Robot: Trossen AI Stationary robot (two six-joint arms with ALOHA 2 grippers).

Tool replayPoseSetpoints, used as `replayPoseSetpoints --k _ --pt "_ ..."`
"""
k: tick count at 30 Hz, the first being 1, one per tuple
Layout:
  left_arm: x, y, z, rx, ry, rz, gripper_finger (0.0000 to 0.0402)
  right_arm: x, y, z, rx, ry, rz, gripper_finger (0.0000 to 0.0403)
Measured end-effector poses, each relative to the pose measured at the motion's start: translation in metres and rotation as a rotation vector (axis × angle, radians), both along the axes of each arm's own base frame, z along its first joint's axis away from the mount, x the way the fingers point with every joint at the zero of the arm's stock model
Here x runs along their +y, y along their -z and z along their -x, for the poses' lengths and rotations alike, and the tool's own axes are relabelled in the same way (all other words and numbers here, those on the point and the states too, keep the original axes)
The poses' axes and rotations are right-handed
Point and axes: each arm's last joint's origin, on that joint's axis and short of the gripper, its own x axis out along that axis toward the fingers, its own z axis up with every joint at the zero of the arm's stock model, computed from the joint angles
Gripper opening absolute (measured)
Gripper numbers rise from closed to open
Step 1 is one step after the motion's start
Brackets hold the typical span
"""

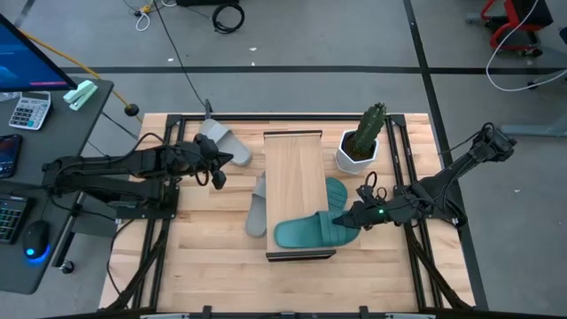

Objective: Pick and place slides into the shelf
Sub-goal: Put the right green slide on the shelf

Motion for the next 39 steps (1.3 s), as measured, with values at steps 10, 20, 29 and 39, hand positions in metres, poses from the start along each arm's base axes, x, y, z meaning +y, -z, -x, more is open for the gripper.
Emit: replayPoseSetpoints --k 10,20,29,39 --pt "0.0 0.0 0.0 0.0 0.0 0.0 0.0016 0.001 0.002 0.001 0.02 -0.034 0.005 0.0194" --pt "0.0 0.0 0.0 0.0 -0.001 0.0 0.0029 0.001 0.002 0.001 0.024 -0.047 -0.003 0.0193" --pt "0.0 0.0 0.0 0.0 -0.001 0.0 0.0024 -0.005 0.002 -0.003 0.041 -0.074 -0.028 0.0193" --pt "0.0 0.0 0.0 0.001 -0.001 0.0 0.0033 -0.015 -0.022 -0.006 0.161 -0.122 0.09 0.0192"
